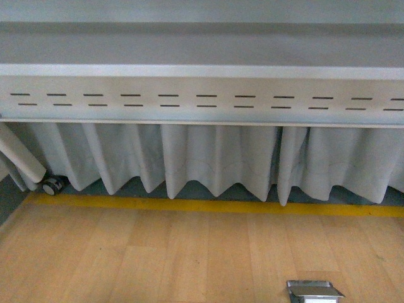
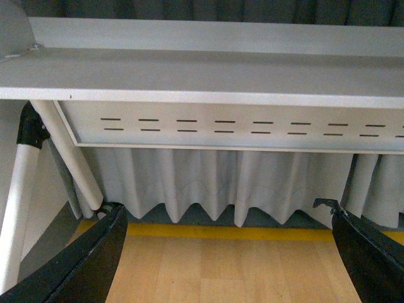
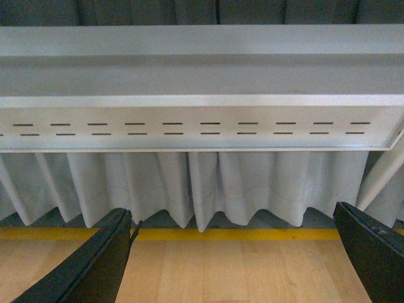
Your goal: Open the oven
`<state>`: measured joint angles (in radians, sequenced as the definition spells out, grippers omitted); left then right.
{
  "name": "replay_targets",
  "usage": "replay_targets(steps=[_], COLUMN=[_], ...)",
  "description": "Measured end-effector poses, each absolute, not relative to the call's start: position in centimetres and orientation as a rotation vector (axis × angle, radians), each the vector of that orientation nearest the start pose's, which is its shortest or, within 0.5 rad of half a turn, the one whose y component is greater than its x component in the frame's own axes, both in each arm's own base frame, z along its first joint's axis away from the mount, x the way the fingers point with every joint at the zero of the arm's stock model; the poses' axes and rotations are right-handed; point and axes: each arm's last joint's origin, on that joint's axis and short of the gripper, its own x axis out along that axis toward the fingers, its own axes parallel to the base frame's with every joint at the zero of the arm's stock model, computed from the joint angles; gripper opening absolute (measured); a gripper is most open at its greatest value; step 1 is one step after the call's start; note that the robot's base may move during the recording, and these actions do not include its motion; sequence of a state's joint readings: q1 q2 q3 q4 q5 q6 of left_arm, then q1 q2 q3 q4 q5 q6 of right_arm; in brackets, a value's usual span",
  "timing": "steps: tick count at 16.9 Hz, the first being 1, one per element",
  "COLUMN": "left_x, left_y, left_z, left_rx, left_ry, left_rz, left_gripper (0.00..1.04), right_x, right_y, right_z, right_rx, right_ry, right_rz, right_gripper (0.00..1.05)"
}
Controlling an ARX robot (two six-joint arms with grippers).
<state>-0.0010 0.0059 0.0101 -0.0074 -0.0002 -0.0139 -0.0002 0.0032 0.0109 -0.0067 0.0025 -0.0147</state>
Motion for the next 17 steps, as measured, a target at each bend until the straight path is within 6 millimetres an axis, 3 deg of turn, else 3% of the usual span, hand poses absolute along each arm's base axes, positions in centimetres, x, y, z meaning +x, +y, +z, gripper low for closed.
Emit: replay_targets(steps=[17], left_x=[9.75], left_y=[-0.01], left_z=[16.61], left_rx=[-0.013], left_ry=[-0.001], left_rz=[0.0], left_gripper=[0.98], right_x=[9.72], right_y=[0.0], right_z=[16.66], right_rx=[-0.015], right_ry=[-0.004], right_rz=[0.0], right_gripper=[0.98])
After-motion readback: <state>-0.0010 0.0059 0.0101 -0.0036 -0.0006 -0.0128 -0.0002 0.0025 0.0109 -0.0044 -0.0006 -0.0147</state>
